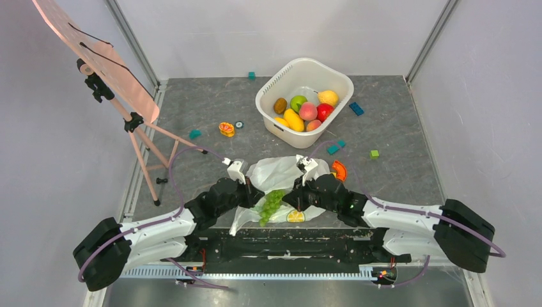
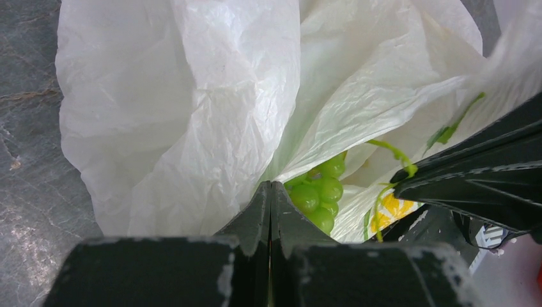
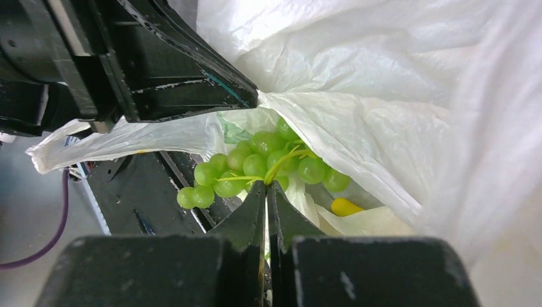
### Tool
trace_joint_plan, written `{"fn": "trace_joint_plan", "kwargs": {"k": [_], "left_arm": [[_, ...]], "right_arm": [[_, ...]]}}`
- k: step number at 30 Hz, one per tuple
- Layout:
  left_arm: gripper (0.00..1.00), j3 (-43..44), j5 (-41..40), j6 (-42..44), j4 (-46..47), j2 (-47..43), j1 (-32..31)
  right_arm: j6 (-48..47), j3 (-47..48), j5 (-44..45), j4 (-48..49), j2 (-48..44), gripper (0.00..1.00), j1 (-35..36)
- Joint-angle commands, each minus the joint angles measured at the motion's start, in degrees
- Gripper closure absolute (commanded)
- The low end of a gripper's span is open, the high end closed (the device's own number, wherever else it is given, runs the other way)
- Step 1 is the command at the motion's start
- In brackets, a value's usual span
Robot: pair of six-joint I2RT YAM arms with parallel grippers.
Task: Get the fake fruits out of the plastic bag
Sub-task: Take out the fake fruit from the plastic bag.
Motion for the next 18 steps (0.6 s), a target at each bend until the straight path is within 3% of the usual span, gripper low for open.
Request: {"fn": "trace_joint_plan", "kwargs": {"k": [1,18], "left_arm": [[0.98,-0.59,-0.76,-1.23,3.16,-0.52,-0.20],[0.98,-0.93,-1.16,-1.35,3.26,-0.42,-0.19]], "right_arm": [[-1.62,1.44,2.79,-5.06,-5.02,1.00,-0.21],[-5.51,13.99,5.21,-18.24,-14.27,1.00,-0.21]]}}
